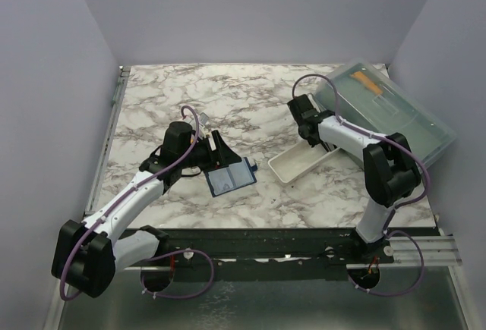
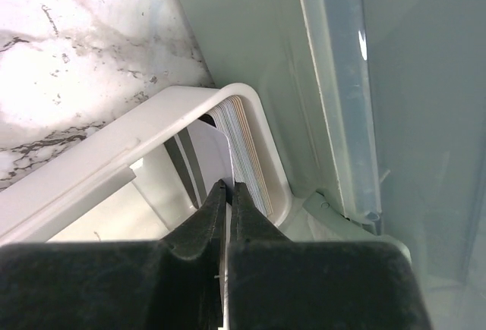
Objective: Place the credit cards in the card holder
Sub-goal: Pick up the credit card from the storage box.
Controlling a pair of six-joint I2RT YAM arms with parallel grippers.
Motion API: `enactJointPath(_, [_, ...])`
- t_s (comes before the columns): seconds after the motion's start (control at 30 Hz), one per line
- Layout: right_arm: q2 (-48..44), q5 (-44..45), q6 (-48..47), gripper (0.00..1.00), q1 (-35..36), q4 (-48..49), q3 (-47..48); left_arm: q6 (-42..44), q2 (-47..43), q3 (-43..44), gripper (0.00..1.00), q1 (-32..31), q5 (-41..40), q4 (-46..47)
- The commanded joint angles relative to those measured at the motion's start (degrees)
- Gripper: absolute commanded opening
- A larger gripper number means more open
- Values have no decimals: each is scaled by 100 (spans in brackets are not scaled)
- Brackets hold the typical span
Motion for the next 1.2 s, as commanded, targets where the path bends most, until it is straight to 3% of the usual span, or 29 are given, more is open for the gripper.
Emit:
enactJointPath(0.0, [-223,-13,260,0,-80,-591,318,3,-96,-70,71,13,154,-36])
enactJointPath(0.37, [-500,-936,750,0,-81,-1527,610,7,25,-22,71,17,261,-23])
enactJointPath(0.93, [-538,-1274,869,0,-112,-1552,892,-132,120,-24,71,9,410,47])
enactJointPath(1.17, [-805,-1894,1260,0,-252,-1728,1109,-154,191,8,71,11,439,68])
